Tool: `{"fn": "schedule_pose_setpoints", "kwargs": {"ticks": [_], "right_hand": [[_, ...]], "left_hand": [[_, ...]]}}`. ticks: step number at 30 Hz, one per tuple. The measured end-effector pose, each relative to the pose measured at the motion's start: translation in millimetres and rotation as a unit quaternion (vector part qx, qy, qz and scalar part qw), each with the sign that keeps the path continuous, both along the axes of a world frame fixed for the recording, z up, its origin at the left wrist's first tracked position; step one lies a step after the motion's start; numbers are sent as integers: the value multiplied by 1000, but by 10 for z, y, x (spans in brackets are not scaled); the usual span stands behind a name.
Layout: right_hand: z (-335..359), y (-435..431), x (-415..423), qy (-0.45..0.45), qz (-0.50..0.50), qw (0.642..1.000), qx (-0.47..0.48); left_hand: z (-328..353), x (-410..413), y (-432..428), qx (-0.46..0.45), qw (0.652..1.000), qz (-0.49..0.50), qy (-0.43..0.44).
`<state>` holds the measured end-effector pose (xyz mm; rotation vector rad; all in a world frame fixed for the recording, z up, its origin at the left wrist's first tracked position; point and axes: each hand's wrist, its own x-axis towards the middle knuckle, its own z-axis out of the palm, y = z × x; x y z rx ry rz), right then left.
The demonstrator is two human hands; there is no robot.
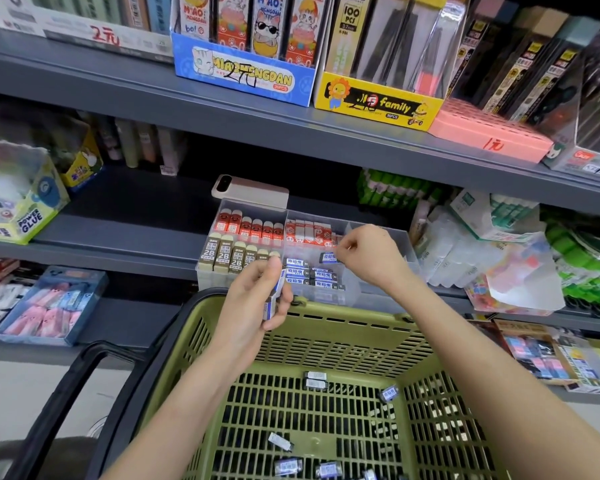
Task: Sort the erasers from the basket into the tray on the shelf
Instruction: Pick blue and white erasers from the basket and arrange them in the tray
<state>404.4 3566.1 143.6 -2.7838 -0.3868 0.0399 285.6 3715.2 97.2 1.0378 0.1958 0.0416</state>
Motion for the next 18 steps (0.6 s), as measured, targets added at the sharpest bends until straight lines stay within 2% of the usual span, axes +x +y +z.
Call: {"fn": "schedule_pose_setpoints", "kwargs": {"ticks": [3,7,12,16,18], "right_hand": [[-125,73,-1,-43,-17,999,-21],[-240,113,27,-68,-78,995,9],[-360,139,-40,-153,-83,983,-53],[-379,114,-49,-148,-85,984,-54],[-362,115,-47,-147,-52,984,-91]], "left_hand": [[-10,-1,10,-17,1000,0,8],[-16,0,27,-37,999,4,11],[-25,4,30,-51,998,2,24],[-27,15,30,-55,998,-1,23],[-27,14,21,-56,998,-3,22]]}}
